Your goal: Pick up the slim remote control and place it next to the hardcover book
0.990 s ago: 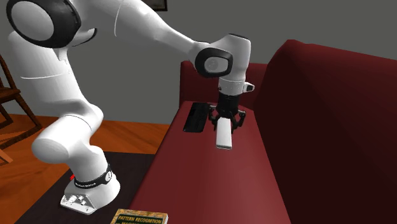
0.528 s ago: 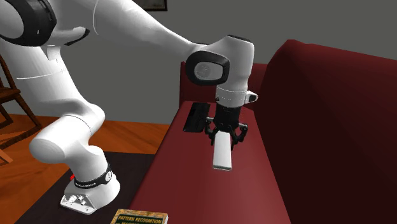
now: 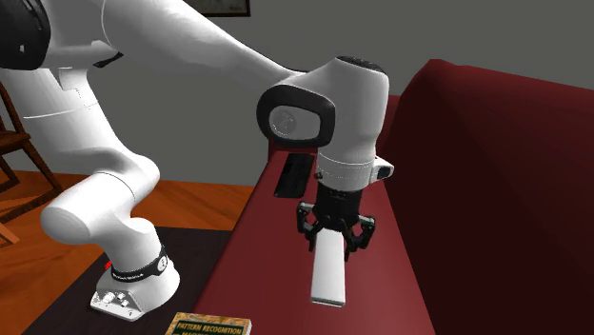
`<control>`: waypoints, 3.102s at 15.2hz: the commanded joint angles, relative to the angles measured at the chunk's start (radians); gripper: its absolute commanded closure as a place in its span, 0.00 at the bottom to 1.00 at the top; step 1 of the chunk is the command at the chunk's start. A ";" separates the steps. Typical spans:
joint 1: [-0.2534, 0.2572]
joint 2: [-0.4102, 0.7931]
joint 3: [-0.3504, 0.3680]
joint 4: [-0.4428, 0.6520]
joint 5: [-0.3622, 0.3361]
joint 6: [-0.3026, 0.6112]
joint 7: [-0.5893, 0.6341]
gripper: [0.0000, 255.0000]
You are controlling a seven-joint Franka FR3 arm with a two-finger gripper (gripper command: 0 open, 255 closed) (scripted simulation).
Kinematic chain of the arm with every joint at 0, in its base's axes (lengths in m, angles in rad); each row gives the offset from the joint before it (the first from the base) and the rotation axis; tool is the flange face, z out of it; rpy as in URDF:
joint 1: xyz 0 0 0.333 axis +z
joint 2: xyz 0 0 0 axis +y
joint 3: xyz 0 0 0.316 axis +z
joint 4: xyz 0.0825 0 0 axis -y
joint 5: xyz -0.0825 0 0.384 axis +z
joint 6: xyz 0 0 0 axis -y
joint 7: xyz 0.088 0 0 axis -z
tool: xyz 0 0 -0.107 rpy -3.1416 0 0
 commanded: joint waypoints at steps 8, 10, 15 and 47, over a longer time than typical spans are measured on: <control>-0.104 0.048 -0.123 0.058 -0.017 -0.004 -0.221 1.00; -0.115 0.063 -0.137 0.062 -0.016 0.009 -0.246 1.00; -0.116 0.090 -0.138 0.021 -0.011 0.075 -0.249 1.00; -0.115 0.099 -0.137 0.028 -0.008 0.077 -0.248 0.00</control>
